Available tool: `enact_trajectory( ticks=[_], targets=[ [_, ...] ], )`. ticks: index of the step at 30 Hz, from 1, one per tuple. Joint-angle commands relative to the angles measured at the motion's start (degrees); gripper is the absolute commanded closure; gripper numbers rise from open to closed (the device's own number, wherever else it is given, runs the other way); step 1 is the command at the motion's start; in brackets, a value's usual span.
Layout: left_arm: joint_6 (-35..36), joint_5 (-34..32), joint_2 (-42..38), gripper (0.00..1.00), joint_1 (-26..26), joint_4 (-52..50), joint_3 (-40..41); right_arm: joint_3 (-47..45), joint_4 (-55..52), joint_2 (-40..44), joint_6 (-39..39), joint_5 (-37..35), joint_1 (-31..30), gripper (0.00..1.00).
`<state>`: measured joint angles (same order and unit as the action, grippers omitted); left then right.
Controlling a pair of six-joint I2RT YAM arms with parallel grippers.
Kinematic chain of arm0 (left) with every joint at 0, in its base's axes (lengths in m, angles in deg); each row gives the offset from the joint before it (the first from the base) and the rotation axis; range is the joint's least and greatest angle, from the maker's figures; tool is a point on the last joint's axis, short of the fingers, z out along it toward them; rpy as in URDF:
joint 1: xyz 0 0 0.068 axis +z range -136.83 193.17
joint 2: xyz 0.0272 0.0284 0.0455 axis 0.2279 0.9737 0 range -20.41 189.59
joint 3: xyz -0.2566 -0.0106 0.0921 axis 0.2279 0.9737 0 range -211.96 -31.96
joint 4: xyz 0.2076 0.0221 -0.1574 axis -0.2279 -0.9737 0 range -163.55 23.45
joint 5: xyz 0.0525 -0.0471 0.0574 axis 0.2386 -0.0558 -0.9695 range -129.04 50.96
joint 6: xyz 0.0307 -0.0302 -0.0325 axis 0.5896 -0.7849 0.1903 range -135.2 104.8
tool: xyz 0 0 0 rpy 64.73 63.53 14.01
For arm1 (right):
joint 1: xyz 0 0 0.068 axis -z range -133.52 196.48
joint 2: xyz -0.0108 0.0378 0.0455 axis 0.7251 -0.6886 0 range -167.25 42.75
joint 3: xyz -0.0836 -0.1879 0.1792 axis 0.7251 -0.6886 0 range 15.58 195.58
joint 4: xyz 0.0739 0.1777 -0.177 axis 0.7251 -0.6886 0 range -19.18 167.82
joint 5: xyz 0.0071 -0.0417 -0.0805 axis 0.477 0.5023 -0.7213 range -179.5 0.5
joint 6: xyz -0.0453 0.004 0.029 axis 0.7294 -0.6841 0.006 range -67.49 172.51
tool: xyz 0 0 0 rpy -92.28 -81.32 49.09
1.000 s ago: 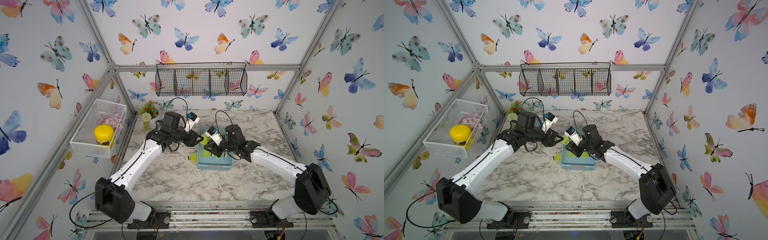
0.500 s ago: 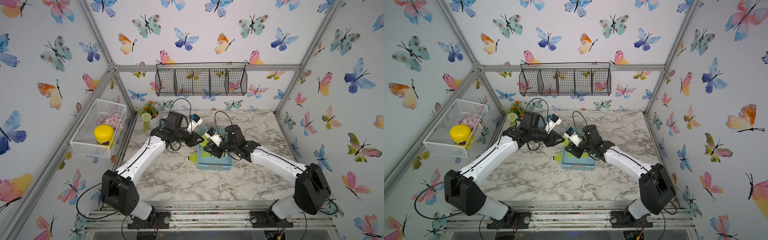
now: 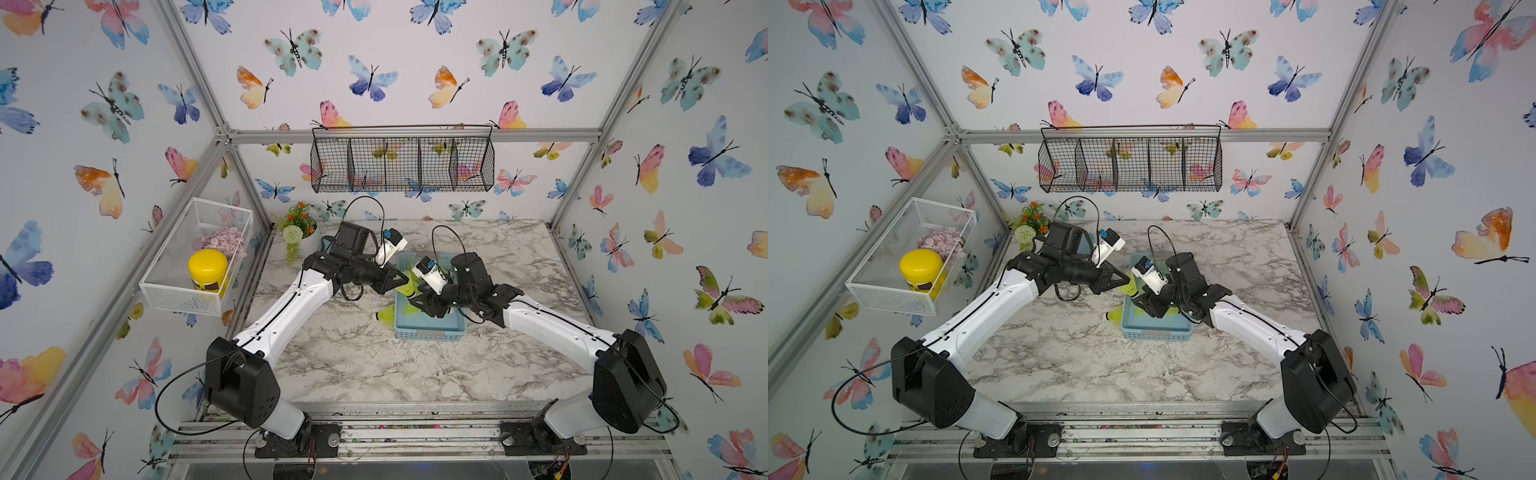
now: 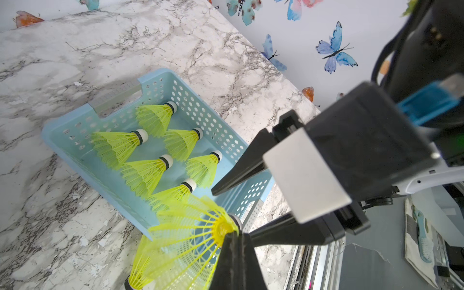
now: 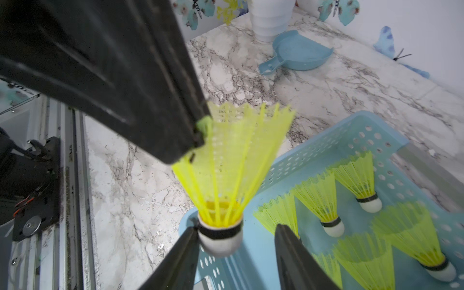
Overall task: Put the shuttlecocks into the storage box
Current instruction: Place the shuttlecock in the storage box.
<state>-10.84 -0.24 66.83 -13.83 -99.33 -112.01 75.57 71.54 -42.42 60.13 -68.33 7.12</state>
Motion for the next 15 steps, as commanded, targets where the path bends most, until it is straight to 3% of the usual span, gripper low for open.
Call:
enact_trajectory(
  ticks=[1, 7, 15],
  targets=[
    [-8.23, -0.91, 0.02, 1.00, 0.14, 4.92, 0.98, -2.37, 2.16, 3.17, -1.64, -7.55, 0.04, 0.41],
    [-25.06, -4.62, -4.00, 1.00, 0.21, 18.89, 8.20, -7.81, 3.04, 8.20, -2.29, -10.22, 4.14, 0.35],
    [-42.32, -7.26, -7.38, 1.00, -0.12, 29.05, 16.11, -14.11, 5.32, 14.43, -8.23, -11.21, 15.10, 0.34]
  ],
)
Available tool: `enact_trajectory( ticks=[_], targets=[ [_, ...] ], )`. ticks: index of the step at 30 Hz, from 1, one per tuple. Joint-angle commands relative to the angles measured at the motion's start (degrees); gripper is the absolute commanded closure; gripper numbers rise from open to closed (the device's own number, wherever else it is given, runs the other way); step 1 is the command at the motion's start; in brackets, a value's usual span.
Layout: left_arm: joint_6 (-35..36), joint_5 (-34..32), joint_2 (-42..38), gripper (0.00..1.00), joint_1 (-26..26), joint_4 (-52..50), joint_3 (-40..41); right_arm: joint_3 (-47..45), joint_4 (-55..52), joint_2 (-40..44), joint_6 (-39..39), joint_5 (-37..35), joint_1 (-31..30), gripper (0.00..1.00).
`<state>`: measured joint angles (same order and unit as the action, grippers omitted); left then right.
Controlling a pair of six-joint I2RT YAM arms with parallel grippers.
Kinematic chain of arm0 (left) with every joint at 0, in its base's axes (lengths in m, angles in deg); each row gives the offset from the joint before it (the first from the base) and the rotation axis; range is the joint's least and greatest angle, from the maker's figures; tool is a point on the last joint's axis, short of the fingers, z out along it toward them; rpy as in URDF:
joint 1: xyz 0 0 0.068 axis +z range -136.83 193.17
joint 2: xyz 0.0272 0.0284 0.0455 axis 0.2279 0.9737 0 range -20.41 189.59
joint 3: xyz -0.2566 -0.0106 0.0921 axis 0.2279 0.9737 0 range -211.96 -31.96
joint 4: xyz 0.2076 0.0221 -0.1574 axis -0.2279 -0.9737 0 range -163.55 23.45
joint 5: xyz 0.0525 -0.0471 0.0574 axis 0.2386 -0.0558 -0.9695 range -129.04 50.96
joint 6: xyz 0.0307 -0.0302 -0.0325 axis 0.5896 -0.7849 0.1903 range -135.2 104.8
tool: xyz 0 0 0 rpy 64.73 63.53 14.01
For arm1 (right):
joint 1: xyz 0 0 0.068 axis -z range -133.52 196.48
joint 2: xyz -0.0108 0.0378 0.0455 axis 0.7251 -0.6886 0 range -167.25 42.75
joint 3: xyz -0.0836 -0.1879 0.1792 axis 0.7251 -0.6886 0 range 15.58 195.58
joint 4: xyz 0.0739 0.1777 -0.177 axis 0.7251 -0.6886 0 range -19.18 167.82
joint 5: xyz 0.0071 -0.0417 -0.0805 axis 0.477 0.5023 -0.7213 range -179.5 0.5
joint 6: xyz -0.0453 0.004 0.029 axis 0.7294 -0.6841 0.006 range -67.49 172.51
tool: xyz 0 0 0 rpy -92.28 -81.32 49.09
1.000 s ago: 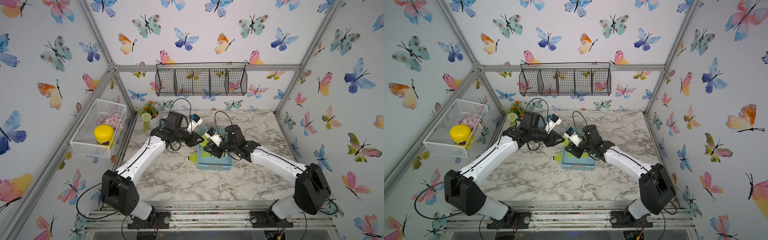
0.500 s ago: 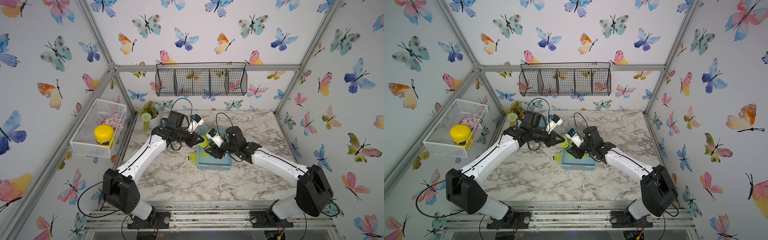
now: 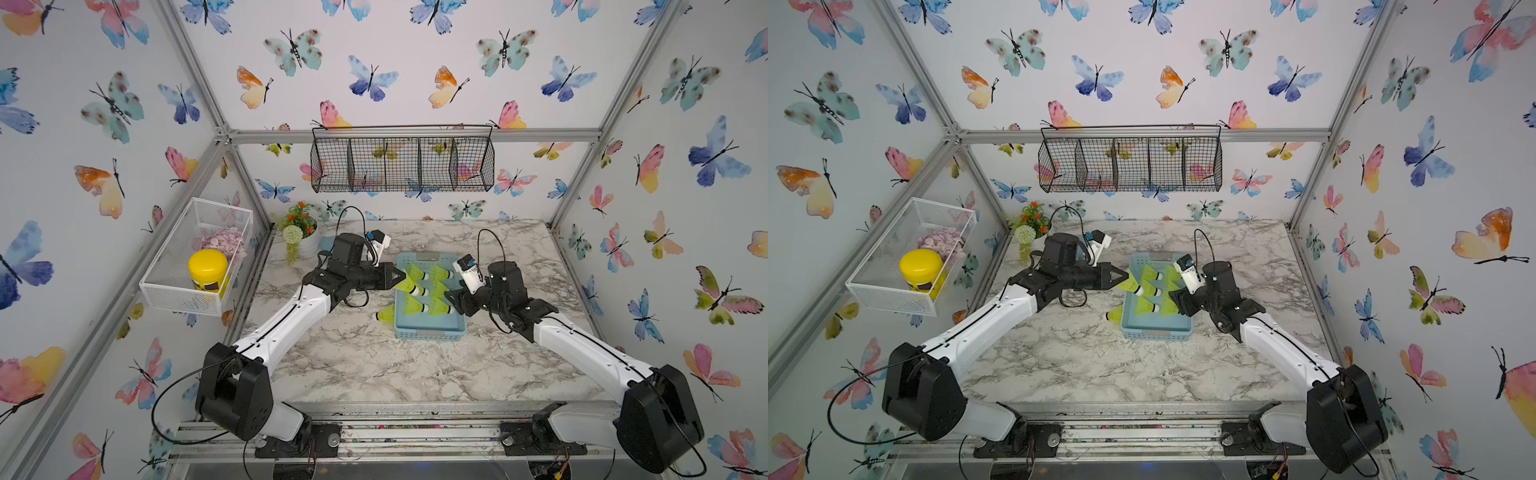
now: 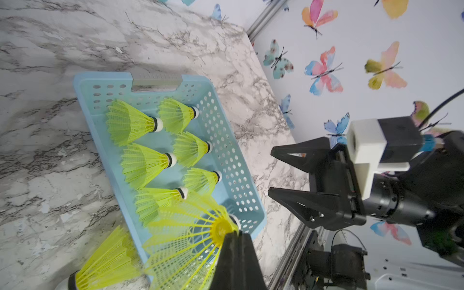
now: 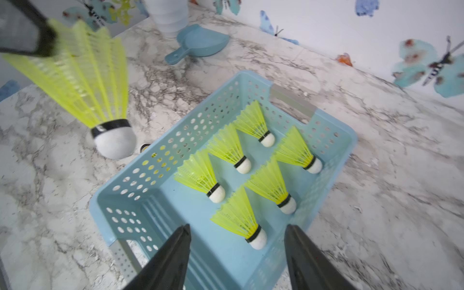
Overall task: Put the shuttlecocks into the storage box
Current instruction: Place the shuttlecock in the storage box.
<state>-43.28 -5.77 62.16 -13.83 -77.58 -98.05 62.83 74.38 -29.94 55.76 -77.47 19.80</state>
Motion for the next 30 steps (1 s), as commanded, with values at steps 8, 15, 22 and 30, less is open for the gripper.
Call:
enact_trajectory(
  ticks=[8, 15, 22, 30],
  targets=[
    [-22.02, -7.86, -4.09, 1.00, -6.43, 16.27, 11.26, -2.33, 3.01, 3.99, -8.11, -6.42, 5.20, 0.34],
    [-26.48, -11.16, -1.37, 1.00, -12.62, 19.77, 13.00, -1.98, 3.14, 3.64, -8.52, -5.19, 5.36, 0.34],
    [-29.68, -12.75, 3.50, 1.00, -16.75, 23.60, 13.44, -2.32, 3.49, 4.01, -8.89, -1.98, 5.30, 0.34],
    [-32.01, -17.76, 6.23, 1.00, -20.12, 24.30, 14.34, -2.77, 3.70, 4.84, -8.61, -1.94, 5.36, 0.34]
  ],
)
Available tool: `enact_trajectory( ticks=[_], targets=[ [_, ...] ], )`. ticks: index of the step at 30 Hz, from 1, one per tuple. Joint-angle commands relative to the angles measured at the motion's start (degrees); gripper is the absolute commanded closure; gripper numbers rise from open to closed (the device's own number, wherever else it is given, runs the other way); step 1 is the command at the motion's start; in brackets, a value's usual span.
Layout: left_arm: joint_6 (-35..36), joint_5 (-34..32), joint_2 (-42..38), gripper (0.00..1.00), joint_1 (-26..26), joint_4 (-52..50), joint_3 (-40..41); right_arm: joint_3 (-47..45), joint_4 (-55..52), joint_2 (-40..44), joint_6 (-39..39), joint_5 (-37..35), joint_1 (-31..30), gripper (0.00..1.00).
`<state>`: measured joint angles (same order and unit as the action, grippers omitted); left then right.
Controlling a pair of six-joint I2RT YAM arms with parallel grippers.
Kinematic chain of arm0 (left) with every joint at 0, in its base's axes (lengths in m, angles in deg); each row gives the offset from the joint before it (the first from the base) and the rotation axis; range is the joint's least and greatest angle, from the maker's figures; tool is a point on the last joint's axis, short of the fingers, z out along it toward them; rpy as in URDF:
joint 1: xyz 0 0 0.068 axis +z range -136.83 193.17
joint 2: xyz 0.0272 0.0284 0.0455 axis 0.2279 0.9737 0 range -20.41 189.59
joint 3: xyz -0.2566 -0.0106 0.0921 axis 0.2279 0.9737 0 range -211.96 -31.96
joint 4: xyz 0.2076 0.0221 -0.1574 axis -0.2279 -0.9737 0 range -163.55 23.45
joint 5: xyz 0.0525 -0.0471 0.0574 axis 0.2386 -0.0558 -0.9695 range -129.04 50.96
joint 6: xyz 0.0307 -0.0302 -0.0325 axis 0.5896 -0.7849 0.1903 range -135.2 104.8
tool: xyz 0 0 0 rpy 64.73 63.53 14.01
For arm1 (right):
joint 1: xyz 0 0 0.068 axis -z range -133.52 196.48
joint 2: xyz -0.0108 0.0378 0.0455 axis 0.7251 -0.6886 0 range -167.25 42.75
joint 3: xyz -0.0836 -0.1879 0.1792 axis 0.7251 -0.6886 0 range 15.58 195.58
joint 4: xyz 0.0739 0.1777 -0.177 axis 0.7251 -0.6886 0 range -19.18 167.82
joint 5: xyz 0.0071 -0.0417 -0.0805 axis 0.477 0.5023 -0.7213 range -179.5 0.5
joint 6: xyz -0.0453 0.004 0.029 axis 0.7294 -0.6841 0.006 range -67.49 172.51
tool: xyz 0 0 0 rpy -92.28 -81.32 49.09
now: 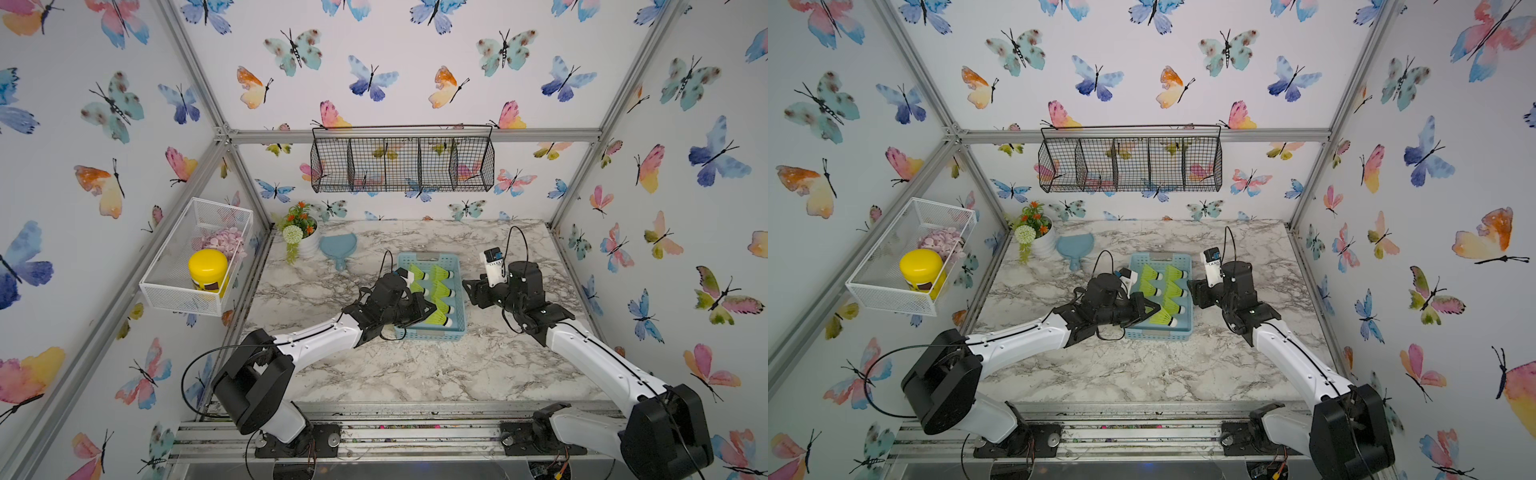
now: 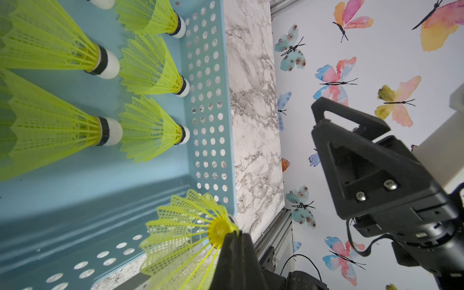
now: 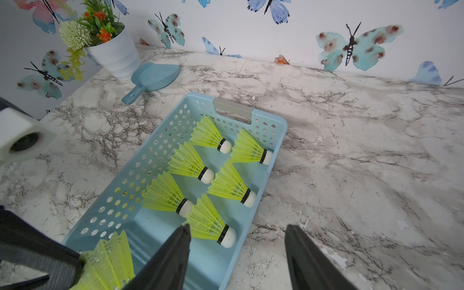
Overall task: Put the shuttlecocks into the storage box
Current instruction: Place the shuttlecock in the storage box.
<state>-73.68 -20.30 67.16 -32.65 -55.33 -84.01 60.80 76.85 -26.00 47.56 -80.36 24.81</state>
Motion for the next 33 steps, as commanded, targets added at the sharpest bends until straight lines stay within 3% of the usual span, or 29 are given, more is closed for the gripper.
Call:
enact_trajectory(
  ticks=[1, 33],
  targets=[
    [-2.15, -3.61, 1.79, 1.00, -1.66, 2.20, 0.43, -0.78, 1.32, 0.90, -0.41, 1.25, 0.38, 0.34],
    [-7.48, -2.81, 10.73, 1.00, -2.87, 11.70, 2.73, -2.06, 1.24, -0.41, -0.06, 5.08, 0.38, 0.34]
  ],
)
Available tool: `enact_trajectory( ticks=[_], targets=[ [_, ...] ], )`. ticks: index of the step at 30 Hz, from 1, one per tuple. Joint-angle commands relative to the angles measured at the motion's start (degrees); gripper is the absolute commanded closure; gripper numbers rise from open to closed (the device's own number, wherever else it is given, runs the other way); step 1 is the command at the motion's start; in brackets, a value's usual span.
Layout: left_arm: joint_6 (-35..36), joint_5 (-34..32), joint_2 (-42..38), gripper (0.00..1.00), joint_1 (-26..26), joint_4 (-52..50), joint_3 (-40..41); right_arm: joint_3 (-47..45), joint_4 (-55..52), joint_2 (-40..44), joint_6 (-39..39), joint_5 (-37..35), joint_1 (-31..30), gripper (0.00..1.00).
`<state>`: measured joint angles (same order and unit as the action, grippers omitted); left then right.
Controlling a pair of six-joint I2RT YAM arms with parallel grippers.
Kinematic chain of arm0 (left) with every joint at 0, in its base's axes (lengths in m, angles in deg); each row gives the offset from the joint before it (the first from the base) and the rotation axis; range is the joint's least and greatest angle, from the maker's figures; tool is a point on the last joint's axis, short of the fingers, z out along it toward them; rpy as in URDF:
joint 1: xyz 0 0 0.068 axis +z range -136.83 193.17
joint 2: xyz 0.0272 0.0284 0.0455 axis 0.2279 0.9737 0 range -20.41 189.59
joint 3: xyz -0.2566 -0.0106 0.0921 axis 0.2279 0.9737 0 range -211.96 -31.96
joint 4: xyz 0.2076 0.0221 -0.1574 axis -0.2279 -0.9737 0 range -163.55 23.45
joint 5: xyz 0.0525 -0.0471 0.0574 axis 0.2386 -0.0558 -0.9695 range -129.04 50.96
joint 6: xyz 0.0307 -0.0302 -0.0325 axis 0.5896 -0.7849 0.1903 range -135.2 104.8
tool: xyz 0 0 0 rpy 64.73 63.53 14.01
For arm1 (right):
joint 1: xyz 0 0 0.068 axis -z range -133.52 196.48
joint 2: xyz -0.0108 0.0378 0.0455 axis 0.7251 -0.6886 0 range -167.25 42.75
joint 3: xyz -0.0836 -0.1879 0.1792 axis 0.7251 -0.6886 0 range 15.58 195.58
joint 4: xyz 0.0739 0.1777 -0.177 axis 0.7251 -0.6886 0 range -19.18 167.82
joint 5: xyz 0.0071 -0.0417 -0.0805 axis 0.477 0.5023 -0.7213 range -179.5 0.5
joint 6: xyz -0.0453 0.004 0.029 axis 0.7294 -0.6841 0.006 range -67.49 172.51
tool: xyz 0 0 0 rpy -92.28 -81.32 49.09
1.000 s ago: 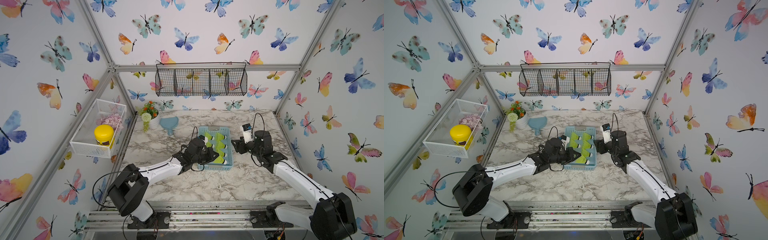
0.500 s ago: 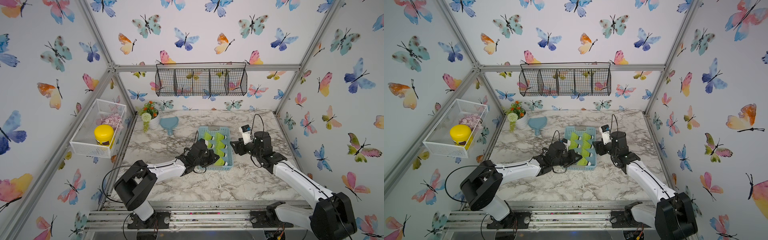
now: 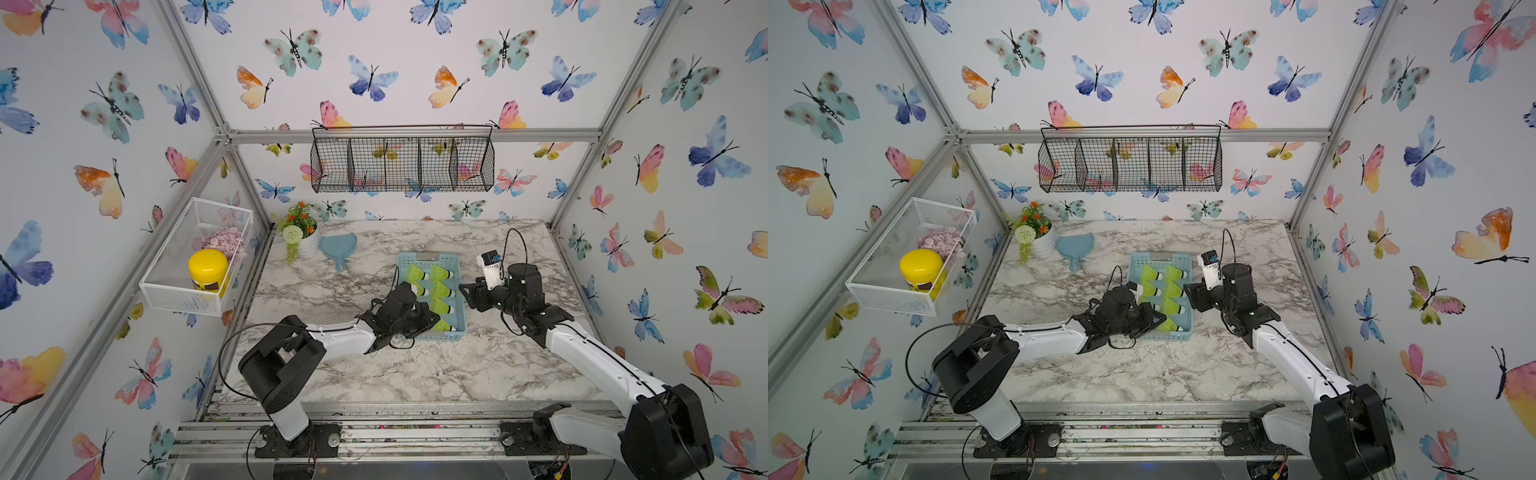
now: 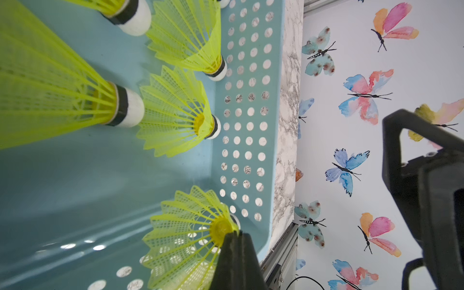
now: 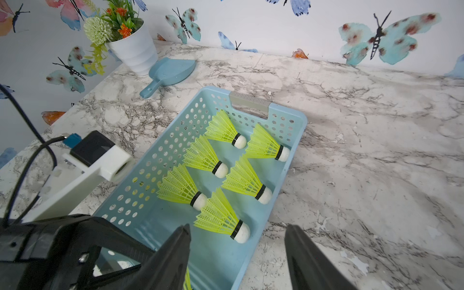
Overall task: Put the shuttlecocks into the storage box
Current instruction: Place the shuttlecock in the storage box.
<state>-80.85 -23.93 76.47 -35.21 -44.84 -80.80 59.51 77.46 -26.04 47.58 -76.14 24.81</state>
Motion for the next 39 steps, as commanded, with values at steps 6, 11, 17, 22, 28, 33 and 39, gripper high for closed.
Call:
enact_trajectory(
  ticks=[6, 11, 17, 22, 28, 33, 39],
  targets=[
    [0.24, 1.50, 2.87, 0.99, -0.56, 0.59, -1.70, -0.77, 0.63, -0.52, 0.04, 0.74, 0.36, 0.34],
    [1.29, 2.09, 4.08, 0.94, -0.61, -1.06, -3.48, -0.77, 0.63, -0.78, 0.01, 0.79, 0.35, 0.34],
    [1.94, 2.02, 4.69, 0.82, -0.69, -3.16, -4.94, -0.68, 0.63, -0.77, 0.18, 0.72, 0.37, 0.34],
    [2.41, 1.93, 5.11, 0.79, -0.66, -4.47, -5.73, -0.68, 0.63, -0.80, 0.36, 0.55, 0.36, 0.34],
    [3.06, 1.55, 5.44, 0.72, -0.67, -6.48, -6.51, -0.67, 0.66, -1.15, 0.45, 0.71, 0.39, 0.34],
    [4.23, 0.80, 5.76, 0.63, -0.79, -9.45, -7.38, -0.68, 0.65, -1.28, 0.62, 0.65, 0.31, 0.34],
    [6.42, -0.07, 6.31, 0.50, -1.21, -14.08, -9.71, -0.86, 0.88, -1.60, 0.53, 0.75, 0.38, 0.34]
  ],
)
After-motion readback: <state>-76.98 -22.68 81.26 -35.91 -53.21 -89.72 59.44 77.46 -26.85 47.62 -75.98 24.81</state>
